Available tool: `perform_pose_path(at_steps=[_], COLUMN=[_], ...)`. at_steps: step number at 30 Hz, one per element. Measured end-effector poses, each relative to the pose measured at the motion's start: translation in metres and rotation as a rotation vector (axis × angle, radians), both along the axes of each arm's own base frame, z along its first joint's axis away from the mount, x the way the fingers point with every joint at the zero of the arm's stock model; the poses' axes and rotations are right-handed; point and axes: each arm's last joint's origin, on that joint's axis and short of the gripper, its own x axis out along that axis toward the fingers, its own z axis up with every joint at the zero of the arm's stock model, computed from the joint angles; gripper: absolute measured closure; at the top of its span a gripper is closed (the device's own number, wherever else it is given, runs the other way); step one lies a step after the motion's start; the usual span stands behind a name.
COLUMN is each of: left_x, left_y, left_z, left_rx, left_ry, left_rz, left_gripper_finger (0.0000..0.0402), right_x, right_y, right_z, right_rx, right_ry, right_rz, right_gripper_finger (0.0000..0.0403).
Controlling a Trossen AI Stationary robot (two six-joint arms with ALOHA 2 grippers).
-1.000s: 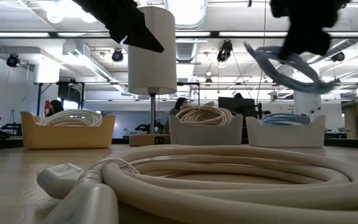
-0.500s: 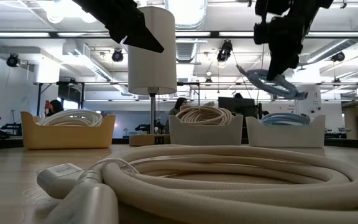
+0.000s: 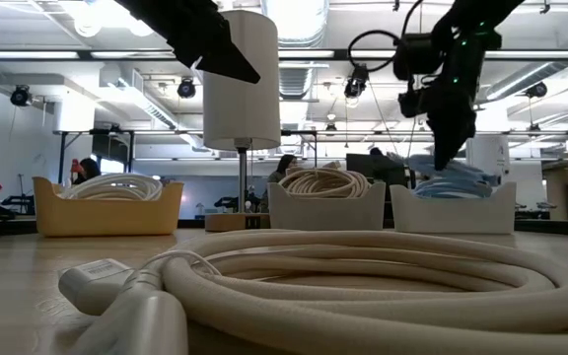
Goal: Sort HDMI cables
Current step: Put the blue HDMI cable into the white bin, then put the brown HDMI cable into the gray bin
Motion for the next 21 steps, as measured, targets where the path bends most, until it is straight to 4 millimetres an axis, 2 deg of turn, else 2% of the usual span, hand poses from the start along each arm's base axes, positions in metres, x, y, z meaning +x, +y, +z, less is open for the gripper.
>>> perform_pose_path(at_steps=[7,13,21], left_x=[0.000,0.000,0.000], left_y=[0.000,0.000,0.000], left_z=[0.000,0.000,0.000], left_rx=[0.000,0.000,-0.003], left_ry=[0.000,0.001,-0.002], left_rz=[0.000,0.000,0.002], left_gripper_finger=[0.0264,0.0264,0.0264], right_x=[0.006,0.003,-0.002], right_y=[-0.006,-0.007,0.003], right_z=[-0.009,-0.012,0.023], right_rx=[-0.008,-0.062,-0.069], right_ry=[0.057,0.150,0.084], right_rz=[-0.013,-0.043,-0.124], right_gripper_finger=[0.0322,0.0281,0.0255])
